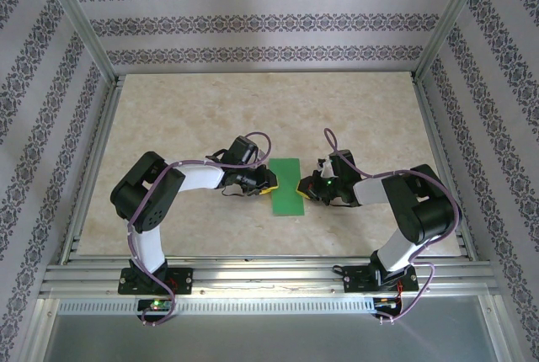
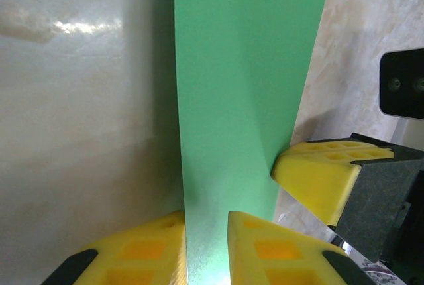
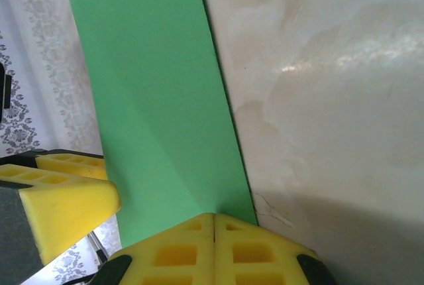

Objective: Fold a paper plane with a square sheet of paper (pick it up from the middle)
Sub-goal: Fold the triangle a second time at the center of the table.

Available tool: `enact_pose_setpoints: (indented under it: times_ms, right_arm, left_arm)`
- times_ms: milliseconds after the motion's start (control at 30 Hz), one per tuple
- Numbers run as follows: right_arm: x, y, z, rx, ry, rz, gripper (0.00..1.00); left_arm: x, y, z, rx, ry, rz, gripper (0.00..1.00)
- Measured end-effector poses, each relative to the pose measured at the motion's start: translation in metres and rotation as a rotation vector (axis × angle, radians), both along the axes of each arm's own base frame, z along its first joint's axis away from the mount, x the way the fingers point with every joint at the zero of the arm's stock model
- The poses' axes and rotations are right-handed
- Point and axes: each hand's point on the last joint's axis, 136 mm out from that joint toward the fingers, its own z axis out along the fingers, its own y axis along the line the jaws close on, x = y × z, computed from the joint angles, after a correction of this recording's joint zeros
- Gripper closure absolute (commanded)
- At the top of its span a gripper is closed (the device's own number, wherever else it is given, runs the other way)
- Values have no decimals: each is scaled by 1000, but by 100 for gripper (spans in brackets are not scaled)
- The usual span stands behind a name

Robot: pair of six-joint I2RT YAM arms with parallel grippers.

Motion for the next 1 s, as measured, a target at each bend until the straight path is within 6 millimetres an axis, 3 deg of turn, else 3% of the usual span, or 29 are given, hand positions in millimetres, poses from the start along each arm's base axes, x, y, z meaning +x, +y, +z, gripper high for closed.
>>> enact_pose_setpoints:
  times_ms: [100, 300, 433, 600, 733, 867, 1000]
  right_arm:
    - [0, 0, 1, -1, -2, 0, 91]
    - [-5, -3, 8, -35, -29, 10, 78]
    - [-13, -2, 29, -92, -119, 58, 74]
    - [-33, 28, 66, -257, -432, 243, 69]
    - [-64, 54, 89, -376, -786, 424, 60]
    - [-92, 65, 82, -503, -1034, 599, 56]
    - [-103, 77, 72, -620, -1180, 722, 54]
  left_arm:
    - [0, 0, 0, 0, 3, 3, 91]
    - [-4, 4, 2, 0, 2, 8, 95]
    - [-7, 7, 8, -3, -9, 15, 95]
    - [-13, 12, 18, -17, -14, 29, 95]
    - [-13, 15, 24, -28, -13, 46, 95]
    - [-14, 16, 24, -30, -3, 57, 95]
    - [-14, 16, 24, -31, 4, 62, 95]
